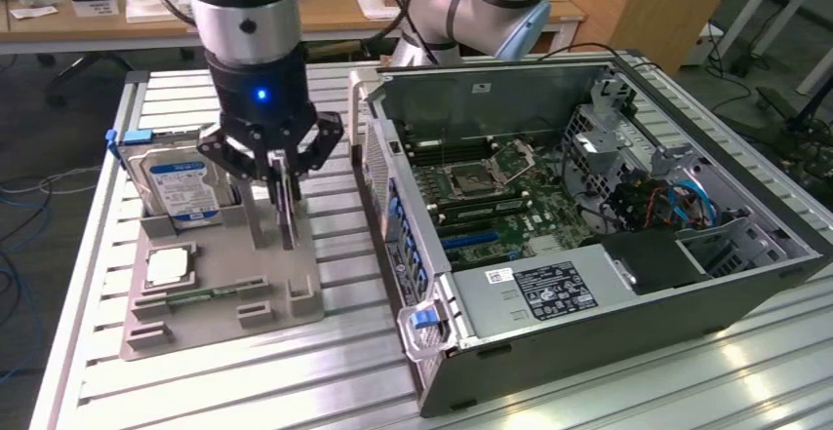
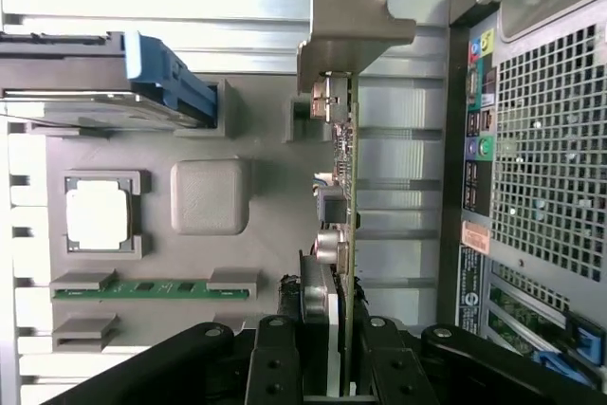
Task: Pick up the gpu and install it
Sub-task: 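Pick up the gpu and move the gpu toward the slot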
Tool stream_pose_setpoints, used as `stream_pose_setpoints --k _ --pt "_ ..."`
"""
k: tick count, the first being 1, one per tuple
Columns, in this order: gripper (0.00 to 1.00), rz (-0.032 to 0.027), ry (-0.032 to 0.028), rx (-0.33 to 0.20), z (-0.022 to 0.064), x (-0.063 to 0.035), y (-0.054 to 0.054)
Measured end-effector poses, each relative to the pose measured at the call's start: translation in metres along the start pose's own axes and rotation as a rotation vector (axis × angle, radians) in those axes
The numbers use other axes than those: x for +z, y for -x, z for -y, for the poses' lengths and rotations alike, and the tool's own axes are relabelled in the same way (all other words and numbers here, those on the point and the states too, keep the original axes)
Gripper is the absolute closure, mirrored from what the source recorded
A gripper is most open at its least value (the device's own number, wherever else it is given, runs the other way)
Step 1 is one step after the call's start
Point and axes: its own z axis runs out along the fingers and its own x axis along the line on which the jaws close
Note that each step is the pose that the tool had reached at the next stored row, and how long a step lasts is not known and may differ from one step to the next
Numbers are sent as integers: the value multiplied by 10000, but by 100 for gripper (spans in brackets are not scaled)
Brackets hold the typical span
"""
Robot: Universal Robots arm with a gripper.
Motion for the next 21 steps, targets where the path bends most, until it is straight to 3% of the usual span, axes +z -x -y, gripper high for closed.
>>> stream_pose_setpoints --k 21 --pt "72 -15 78 3 -6 -940 26"
